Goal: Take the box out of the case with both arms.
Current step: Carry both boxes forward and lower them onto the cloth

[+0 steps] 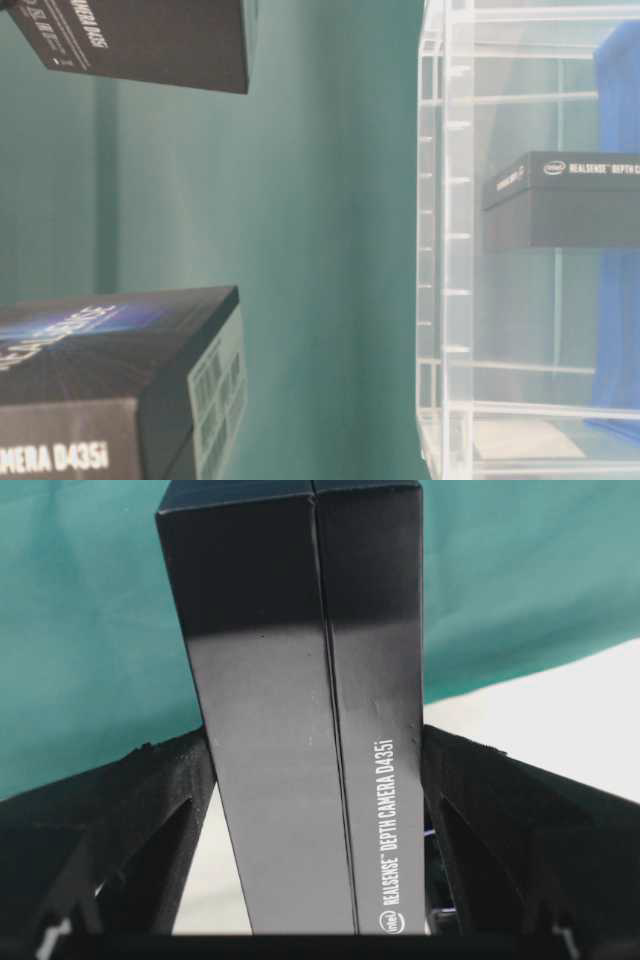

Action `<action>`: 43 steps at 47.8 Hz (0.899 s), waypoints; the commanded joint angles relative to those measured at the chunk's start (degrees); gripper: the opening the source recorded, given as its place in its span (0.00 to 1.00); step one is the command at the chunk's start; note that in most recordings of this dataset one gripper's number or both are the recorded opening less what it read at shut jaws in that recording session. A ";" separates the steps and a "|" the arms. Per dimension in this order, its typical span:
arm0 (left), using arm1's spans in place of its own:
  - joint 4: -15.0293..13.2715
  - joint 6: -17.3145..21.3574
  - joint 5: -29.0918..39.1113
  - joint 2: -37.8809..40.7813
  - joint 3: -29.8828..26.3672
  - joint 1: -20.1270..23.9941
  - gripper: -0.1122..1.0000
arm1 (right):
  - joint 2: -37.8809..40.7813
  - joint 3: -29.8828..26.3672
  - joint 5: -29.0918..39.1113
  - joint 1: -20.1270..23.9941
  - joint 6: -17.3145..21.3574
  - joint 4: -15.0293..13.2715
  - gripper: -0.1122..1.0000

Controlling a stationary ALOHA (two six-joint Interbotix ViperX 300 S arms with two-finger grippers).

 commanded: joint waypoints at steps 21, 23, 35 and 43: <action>2.37 -0.18 -4.57 -2.72 10.46 -0.70 0.68 | -0.53 8.35 -3.78 0.26 1.67 1.14 0.69; 2.64 -0.35 -6.24 -2.99 12.22 -0.79 0.68 | -0.44 10.11 -5.54 0.26 2.55 1.41 0.69; 4.66 -5.98 -16.96 -6.42 26.81 -2.55 0.68 | -0.18 21.45 -17.75 0.26 6.94 3.25 0.69; 4.66 -10.11 -27.77 -8.79 39.02 -3.34 0.68 | 0.26 28.04 -26.63 0.09 10.37 3.52 0.69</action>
